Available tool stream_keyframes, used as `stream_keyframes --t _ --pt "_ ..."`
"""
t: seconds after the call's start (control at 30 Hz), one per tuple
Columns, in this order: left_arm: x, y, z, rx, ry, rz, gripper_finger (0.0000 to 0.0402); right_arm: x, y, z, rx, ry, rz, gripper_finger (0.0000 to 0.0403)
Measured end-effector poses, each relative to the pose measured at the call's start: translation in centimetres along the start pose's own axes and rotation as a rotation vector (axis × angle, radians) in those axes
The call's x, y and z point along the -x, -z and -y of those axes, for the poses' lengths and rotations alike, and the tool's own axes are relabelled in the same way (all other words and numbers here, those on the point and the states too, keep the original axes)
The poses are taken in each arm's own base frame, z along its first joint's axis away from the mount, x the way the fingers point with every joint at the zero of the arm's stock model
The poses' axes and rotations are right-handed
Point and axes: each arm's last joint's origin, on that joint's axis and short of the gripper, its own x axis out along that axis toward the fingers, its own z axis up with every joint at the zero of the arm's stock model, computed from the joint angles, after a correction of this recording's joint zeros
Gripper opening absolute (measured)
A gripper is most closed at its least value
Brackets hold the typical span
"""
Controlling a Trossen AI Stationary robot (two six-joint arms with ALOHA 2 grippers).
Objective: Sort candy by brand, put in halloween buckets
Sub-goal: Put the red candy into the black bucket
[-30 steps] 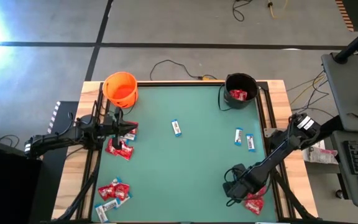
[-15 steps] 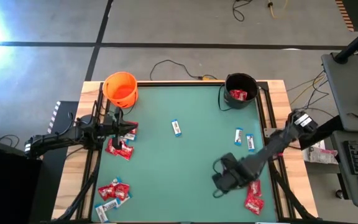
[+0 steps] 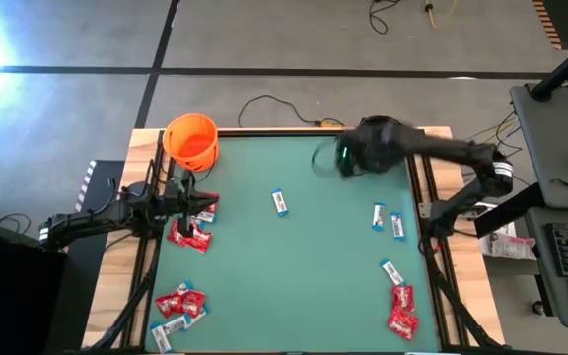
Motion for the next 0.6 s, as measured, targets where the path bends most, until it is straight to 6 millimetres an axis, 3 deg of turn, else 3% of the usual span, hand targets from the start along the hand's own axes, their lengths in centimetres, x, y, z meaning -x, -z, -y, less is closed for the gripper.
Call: stream_keyframes --t 0.13,0.23,0.43,0.6 --pt "0.0 0.0 0.0 0.000 0.000 0.000 0.0000 -3.1 -3.5 4.6 -0.126 0.103 -0.062 0.0034" --pt "0.0 0.0 0.0 0.000 0.000 0.000 0.0000 -5.7 -5.3 6.7 -0.192 0.161 -0.109 0.0034" --pt "0.0 0.0 0.0 0.000 0.000 0.000 0.0000 -10.1 -7.7 7.7 -0.228 0.159 -0.144 0.0034" --pt "0.0 0.0 0.0 0.000 0.000 0.000 0.0000 -13.4 -8.3 7.4 -0.213 0.194 -0.213 0.0045"
